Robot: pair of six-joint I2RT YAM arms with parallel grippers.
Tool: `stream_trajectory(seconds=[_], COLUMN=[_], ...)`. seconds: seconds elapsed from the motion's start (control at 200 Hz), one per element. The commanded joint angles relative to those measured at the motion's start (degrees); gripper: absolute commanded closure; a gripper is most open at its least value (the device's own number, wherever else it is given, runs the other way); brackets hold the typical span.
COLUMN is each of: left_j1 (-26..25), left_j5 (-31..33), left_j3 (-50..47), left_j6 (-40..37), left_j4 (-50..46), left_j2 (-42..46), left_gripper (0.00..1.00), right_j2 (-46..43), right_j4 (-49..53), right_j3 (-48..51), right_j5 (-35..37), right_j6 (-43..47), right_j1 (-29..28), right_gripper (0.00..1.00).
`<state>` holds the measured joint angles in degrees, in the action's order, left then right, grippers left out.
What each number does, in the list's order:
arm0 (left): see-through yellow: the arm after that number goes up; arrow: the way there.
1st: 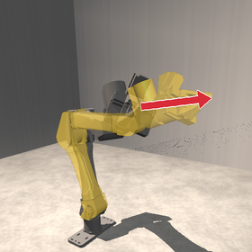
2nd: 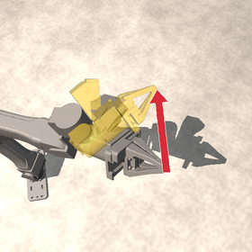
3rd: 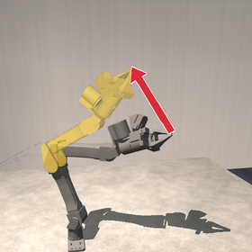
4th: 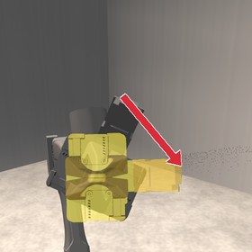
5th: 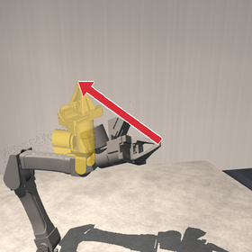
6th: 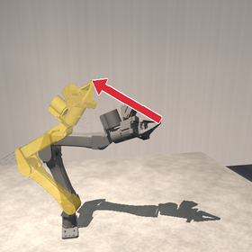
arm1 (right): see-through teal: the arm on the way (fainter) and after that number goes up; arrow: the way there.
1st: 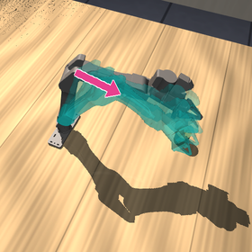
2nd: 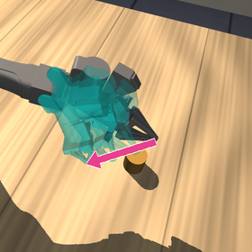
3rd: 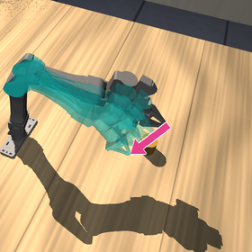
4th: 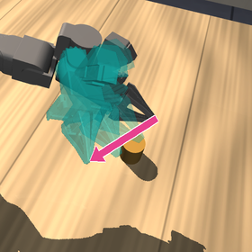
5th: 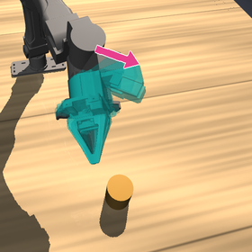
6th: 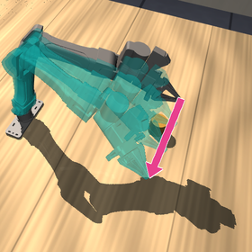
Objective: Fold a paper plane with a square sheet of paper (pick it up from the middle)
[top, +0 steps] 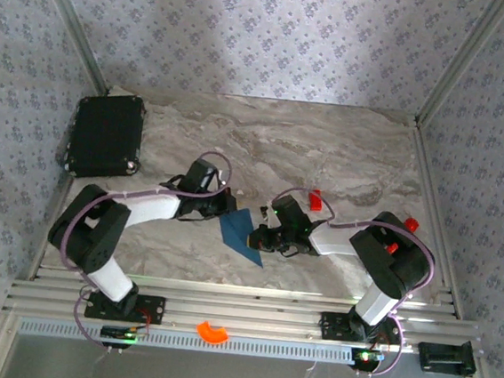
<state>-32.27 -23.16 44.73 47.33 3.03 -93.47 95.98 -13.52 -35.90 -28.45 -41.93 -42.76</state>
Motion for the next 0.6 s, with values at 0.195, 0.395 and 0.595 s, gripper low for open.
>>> stream_trajectory(seconds=[0.195, 0.395, 0.595], left_j1=[0.6, 0.58, 0.59], left_j5=[1.6, 2.59, 2.76], left_j3=[1.22, -0.56, -0.28], left_j6=[-3.17, -3.6, -4.17], left_j4=[-2.29, -3.21, -4.26], left_j2=[-8.16, -8.75, -8.57], left_gripper=[0.98, 0.99, 0.99], right_j2=[-0.67, -1.94, 5.38], right_j4=[14.3, 17.29, 17.76], right_j3=[-1.68, -9.75, -16.41], right_j5=[2.7, 3.72, 4.6], right_j6=[1.92, 3.73, 3.46], right_j1=[0.27, -0.9, -3.06], right_gripper=[0.98, 0.98, 0.98])
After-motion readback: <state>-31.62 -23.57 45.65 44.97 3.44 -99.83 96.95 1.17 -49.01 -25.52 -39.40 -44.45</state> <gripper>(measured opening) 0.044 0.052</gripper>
